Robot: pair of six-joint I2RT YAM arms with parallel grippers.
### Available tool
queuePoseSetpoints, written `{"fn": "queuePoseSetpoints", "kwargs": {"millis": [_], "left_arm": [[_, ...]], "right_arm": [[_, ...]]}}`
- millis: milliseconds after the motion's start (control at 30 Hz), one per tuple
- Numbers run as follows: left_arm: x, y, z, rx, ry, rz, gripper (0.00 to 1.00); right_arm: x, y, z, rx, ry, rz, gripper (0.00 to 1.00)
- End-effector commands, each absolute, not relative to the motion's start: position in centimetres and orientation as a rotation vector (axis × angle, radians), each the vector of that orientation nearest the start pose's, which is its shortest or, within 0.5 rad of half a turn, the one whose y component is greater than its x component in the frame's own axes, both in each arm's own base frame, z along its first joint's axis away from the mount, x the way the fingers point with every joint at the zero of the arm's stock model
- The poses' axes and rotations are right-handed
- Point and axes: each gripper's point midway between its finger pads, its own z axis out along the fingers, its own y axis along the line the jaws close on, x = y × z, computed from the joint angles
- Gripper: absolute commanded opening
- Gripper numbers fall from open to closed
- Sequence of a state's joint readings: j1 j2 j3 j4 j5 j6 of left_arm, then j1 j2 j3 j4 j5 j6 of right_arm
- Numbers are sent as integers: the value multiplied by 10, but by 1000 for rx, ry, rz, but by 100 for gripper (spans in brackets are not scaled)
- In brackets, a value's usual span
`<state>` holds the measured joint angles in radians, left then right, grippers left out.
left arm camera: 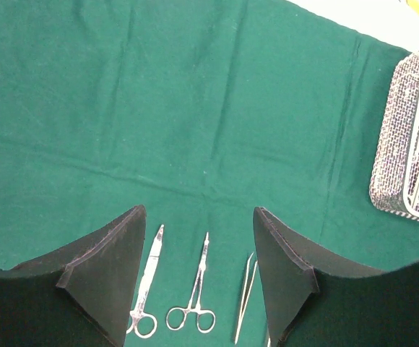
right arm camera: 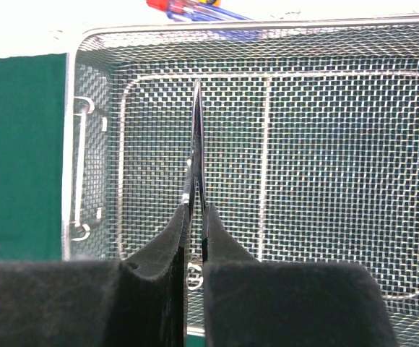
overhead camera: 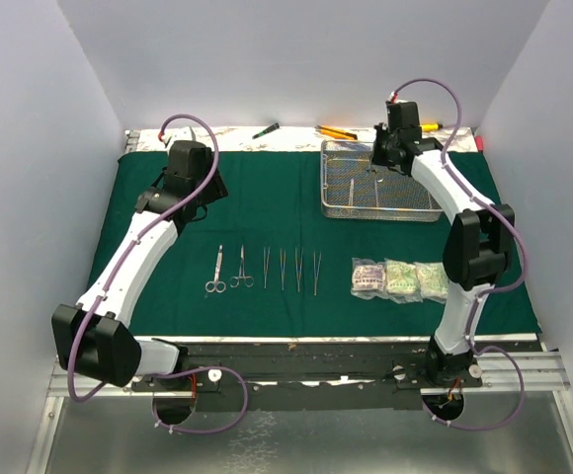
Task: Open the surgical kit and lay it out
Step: Pick up the medical item from the container, then place the medical item in the surgical kit.
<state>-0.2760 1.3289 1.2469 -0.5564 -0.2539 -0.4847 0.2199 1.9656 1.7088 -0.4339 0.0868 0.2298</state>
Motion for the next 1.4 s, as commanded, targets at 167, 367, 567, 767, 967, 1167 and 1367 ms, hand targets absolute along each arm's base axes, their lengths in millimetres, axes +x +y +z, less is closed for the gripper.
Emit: {"fn": "queuePoseSetpoints", "kwargs": {"millis": [167, 367, 567, 767, 967, 1167, 1367], "left_arm": [[354, -74, 239, -382, 2126, -175, 63], [333, -54, 250, -465, 2087, -108, 63], [301, -24, 276, -571, 1997, -21, 63], [264, 2, 302, -659, 1894, 22, 63], [232, 13, 308, -685, 1878, 27, 63], [214, 14, 303, -679, 1896, 4, 63], [206, 15, 297, -675, 1914, 10, 63]], "right_arm": [[491, 182, 233, 99, 2145, 518, 1], [447, 269, 244, 146, 2135, 728, 1], [400, 376, 229, 249, 2185, 914, 1], [359, 471, 193, 323, 2277, 1007, 1], [321, 543, 143, 305, 2410, 1003, 1], [301, 581, 107, 327, 2496, 1042, 2], [287, 597, 83, 299, 2549, 1072, 2]]}}
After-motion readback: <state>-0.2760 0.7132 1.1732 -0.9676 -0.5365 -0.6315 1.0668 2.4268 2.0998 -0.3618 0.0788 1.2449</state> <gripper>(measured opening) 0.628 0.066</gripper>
